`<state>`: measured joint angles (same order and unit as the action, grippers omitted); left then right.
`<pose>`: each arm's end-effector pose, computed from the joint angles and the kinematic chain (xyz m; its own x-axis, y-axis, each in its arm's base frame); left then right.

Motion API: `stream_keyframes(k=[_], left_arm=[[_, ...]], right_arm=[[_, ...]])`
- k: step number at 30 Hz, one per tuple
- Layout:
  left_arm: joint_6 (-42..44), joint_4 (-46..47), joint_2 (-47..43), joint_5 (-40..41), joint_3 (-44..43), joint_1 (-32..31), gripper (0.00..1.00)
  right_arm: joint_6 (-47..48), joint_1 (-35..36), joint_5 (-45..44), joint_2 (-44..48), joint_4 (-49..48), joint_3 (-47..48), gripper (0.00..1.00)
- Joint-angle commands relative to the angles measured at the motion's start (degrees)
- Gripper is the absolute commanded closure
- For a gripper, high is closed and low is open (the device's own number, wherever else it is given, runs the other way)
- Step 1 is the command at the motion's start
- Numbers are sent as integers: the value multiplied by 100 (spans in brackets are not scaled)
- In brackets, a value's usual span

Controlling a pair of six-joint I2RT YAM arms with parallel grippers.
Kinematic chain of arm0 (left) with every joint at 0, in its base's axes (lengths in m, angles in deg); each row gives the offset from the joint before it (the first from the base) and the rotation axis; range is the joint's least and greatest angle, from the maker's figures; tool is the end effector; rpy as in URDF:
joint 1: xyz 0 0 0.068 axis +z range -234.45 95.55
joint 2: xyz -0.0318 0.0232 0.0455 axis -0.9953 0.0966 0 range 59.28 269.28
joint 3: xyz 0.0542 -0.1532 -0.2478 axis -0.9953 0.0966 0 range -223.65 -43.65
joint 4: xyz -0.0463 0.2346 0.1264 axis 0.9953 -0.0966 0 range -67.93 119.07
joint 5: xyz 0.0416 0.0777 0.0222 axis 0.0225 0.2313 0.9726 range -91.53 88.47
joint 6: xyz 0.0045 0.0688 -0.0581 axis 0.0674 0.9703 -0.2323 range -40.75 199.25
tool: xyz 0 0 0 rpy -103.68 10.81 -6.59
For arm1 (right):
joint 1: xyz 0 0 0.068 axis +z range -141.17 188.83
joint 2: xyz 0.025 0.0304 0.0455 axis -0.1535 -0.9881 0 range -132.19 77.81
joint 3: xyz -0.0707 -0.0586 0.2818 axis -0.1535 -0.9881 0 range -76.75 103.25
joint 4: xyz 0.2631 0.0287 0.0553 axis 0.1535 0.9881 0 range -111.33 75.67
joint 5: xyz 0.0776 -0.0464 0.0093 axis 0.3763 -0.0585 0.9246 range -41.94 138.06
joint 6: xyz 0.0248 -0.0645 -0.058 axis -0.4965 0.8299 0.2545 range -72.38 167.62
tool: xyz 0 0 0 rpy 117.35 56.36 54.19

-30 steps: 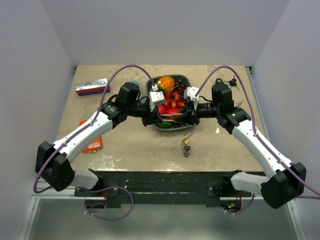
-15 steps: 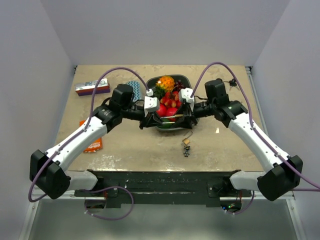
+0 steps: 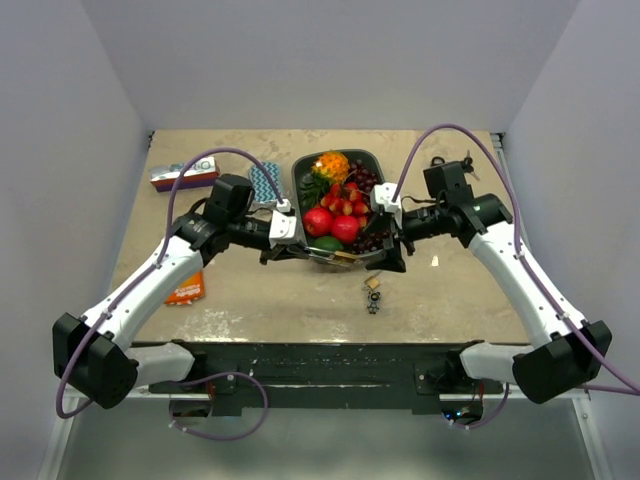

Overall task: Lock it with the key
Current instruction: Lock the lock, then place the key at the center of the board.

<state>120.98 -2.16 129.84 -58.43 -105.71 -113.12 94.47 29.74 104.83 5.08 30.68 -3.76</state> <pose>0.2094 -0.1914 0.3316 0.1322 0.3421 -0.9303 0.9907 -0.0772 0.1124 0.2205 0.1564 0.3572 -0.0060 -0.4302 -0.9027 -0.9998 0.0192 -0.0026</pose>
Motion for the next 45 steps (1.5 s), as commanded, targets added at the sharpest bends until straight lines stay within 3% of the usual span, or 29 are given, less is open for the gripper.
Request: stream_keyframes(k=[1,6,15,20,28,32,45], left_arm=[[160,257,-148,-479,-8,159,100],[-147,415,-131,-523,10,195,100],[-692,837,-78,-646,19,195,100],[-781,890,-69,-682,28,195,100],[-991,1021,-60,-664,45,203,100],[-1299,1250,-34,-699,89,274,100],[-1502,1356,98,-778,-25,564,100]], right_arm=[[333,-34,-184,347,468,58,19],[-129,-34,-246,514,-47,-329,40],[-1800,493,-826,778,-1797,-1199,42],[-2031,493,-940,707,-2168,-1331,47],[-1987,493,-817,699,-2301,-1358,75],[-1593,502,-756,681,-1941,-1296,100],[-977,177,-1080,901,-1282,-1481,100]])
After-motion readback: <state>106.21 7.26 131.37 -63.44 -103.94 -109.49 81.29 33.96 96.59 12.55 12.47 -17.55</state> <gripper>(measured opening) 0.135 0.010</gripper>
